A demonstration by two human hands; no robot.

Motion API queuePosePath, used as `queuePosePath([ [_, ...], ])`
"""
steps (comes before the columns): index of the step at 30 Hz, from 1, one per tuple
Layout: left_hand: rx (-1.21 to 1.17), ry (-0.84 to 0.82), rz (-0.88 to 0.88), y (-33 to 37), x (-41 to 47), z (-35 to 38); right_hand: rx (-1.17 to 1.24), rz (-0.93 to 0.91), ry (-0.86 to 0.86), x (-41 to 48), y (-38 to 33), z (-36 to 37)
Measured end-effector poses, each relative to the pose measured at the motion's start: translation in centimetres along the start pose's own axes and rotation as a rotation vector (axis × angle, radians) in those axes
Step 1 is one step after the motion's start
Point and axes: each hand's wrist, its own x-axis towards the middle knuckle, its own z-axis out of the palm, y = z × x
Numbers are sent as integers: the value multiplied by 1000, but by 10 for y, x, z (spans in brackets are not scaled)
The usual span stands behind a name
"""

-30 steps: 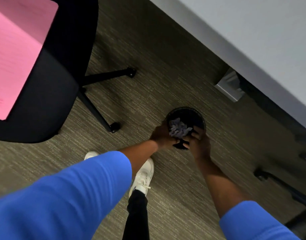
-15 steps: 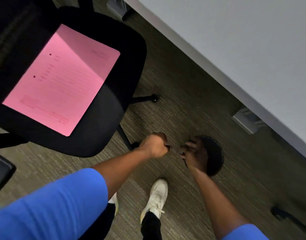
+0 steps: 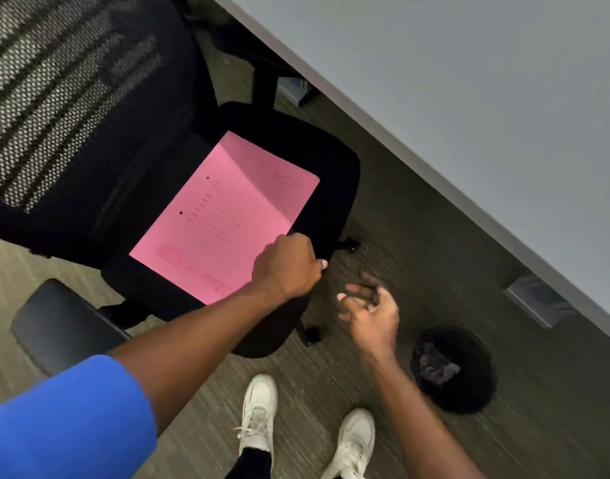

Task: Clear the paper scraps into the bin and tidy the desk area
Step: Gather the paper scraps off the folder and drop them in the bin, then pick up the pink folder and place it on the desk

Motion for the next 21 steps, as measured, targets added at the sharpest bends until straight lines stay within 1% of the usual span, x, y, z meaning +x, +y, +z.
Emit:
queuePosePath([
  [3, 22, 122, -44, -32, 18, -43, 70, -9, -40, -1, -9, 34],
  [5, 32, 170, -95, -59, 30, -67, 101, -9, -65, -1, -13, 57],
  [8, 96, 195, -168, -100, 47, -90, 156, 11, -104, -3, -16, 88],
  [12, 284, 181, -227, -149, 60, -104, 153, 34, -140, -4, -16, 118],
  [14, 294, 177, -219, -166, 66, -106, 112, 41, -121, -5, -16, 129],
  [16, 269, 174, -211, -177, 71, -104, -15, 9, -94, -6, -16, 138],
  [18, 182, 171, -214, -185, 72, -99, -169, -43, -91, -8, -18, 146],
  [21, 40, 173, -234, -190, 71, -91, -307, -91, -76, -12, -23, 156],
])
